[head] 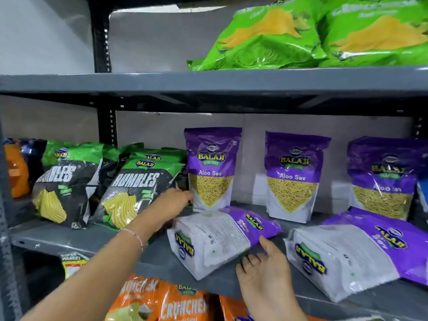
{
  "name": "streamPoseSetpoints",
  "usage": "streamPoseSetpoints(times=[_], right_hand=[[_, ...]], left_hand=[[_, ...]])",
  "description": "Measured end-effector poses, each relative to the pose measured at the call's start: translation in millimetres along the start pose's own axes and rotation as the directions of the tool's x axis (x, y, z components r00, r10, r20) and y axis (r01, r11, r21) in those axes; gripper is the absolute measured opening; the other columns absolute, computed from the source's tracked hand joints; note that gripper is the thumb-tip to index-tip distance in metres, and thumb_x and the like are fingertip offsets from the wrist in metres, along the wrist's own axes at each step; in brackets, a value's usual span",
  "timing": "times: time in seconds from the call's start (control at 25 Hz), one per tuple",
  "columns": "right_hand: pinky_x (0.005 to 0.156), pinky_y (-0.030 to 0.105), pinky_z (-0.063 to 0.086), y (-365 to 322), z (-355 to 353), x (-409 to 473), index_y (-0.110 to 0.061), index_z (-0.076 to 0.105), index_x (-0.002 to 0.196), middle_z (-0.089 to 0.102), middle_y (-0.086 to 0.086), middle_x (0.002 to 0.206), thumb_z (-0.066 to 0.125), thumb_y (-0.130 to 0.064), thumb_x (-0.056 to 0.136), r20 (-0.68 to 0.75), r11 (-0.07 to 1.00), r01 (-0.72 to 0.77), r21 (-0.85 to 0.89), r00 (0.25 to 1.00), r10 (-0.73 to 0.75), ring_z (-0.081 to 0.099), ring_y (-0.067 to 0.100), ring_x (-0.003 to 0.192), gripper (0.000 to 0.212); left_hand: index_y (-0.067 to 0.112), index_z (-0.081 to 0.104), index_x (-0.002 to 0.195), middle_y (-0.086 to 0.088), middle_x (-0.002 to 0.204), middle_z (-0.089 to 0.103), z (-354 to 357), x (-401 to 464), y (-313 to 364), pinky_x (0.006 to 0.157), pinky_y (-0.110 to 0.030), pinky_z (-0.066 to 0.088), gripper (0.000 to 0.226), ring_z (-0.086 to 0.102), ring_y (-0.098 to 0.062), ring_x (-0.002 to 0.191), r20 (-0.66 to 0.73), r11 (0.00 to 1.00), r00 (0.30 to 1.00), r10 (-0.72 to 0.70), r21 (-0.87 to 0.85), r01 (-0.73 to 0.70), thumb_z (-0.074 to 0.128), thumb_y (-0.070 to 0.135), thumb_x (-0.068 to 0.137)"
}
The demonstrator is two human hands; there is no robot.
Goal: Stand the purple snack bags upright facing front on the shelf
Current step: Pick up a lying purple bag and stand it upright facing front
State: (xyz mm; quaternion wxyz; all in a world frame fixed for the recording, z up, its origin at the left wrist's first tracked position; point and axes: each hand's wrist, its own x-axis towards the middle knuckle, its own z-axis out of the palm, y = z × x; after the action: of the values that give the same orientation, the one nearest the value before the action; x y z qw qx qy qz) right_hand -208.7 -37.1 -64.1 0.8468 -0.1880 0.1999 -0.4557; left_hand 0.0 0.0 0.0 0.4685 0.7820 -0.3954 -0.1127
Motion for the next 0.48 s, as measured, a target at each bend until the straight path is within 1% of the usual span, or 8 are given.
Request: streamPoseSetpoints(times=[0.08,0.16,0.2,0.28,0.32,0.36,0.4,0.48], right_hand=[[0.120,0.040,0.031,7.4,3.2,14.7,-0.005,0.051,0.143,0.055,0.014,0.148,0.050,-0.025,0.100,0.008,0.999,0.028,-0.030,1.000,-0.027,0.049,0.026,0.138,0.047],[0.104,0.040,0.046,15.9,8.0,21.7,-0.003,0.060,0.132,0.069,0.015,0.123,0.050,-0.024,0.101,0.058,0.993,0.092,-0.070,0.994,-0.088,0.064,0.028,0.115,0.039],[0.090,0.038,0.054,18.1,8.8,25.5,-0.002,0.065,0.123,0.074,0.014,0.105,0.049,-0.024,0.101,0.048,0.985,0.118,-0.124,0.992,-0.113,0.070,0.026,0.096,0.034],[0.057,0.028,0.059,16.8,9.5,35.5,-0.003,0.078,0.085,0.075,0.012,0.068,0.041,-0.021,0.105,0.064,0.973,0.158,-0.168,0.987,-0.149,0.074,0.020,0.058,0.046],[0.057,0.028,0.058,11.6,10.2,40.1,-0.007,0.080,0.070,0.073,0.011,0.062,0.036,-0.020,0.106,0.078,0.964,0.193,-0.184,0.980,-0.182,0.073,0.018,0.052,0.058],[0.072,0.031,0.058,9.5,10.3,49.1,-0.007,0.081,0.074,0.074,0.010,0.066,0.033,-0.020,0.107,0.105,0.950,0.223,-0.220,0.973,-0.205,0.074,0.019,0.063,0.060],[0.093,0.036,0.052,8.0,13.4,54.0,-0.005,0.079,0.099,0.077,0.004,0.076,0.031,-0.021,0.108,0.157,0.917,0.269,-0.294,0.960,-0.231,0.073,0.020,0.083,0.052],[0.122,0.036,0.027,4.5,21.8,69.0,-0.011,0.048,0.148,0.078,-0.012,0.101,0.031,-0.023,0.107,0.216,0.808,0.410,-0.423,0.912,-0.349,0.059,0.012,0.117,0.046]], left_hand=[[0.009,0.069,0.126,-0.013,0.131,0.068,1.6,12.2,-3.6,0.099,-0.032,0.047,0.044,0.064,-0.029,0.118,0.236,0.980,0.953,-0.190,-0.008,0.198,0.055,0.039,0.096],[0.007,0.072,0.119,-0.010,0.116,0.077,7.9,24.1,-10.3,0.094,-0.027,0.054,0.041,0.072,-0.023,0.108,0.421,0.967,0.882,-0.211,-0.044,0.253,0.061,0.038,0.095],[0.008,0.075,0.105,-0.001,0.093,0.082,14.2,26.4,-11.1,0.082,-0.017,0.057,0.032,0.077,-0.011,0.089,0.455,0.979,0.880,-0.139,-0.070,0.191,0.064,0.035,0.094],[0.012,0.071,0.079,0.015,0.046,0.064,21.0,23.3,-13.2,0.044,-0.007,0.043,0.024,0.058,0.005,0.040,0.404,0.995,0.915,-0.012,-0.089,0.053,0.068,0.033,0.091],[0.012,0.070,0.078,0.013,0.040,0.054,22.1,18.2,-14.2,0.037,-0.009,0.036,0.025,0.048,0.003,0.032,0.357,0.994,0.933,0.053,-0.107,-0.015,0.068,0.033,0.091],[0.010,0.070,0.080,0.011,0.042,0.051,26.5,16.6,-17.4,0.037,-0.011,0.034,0.026,0.046,0.000,0.033,0.330,0.983,0.936,0.123,-0.169,-0.069,0.068,0.033,0.091],[0.010,0.071,0.081,0.007,0.048,0.055,28.5,13.9,-19.0,0.040,-0.014,0.037,0.026,0.049,-0.003,0.039,0.298,0.960,0.934,0.198,-0.251,-0.123,0.068,0.034,0.091],[0.018,0.073,0.089,-0.002,0.073,0.077,27.4,3.7,-17.8,0.056,-0.019,0.053,0.011,0.068,-0.010,0.061,0.197,0.867,0.926,0.322,-0.455,-0.205,0.069,0.028,0.092]])
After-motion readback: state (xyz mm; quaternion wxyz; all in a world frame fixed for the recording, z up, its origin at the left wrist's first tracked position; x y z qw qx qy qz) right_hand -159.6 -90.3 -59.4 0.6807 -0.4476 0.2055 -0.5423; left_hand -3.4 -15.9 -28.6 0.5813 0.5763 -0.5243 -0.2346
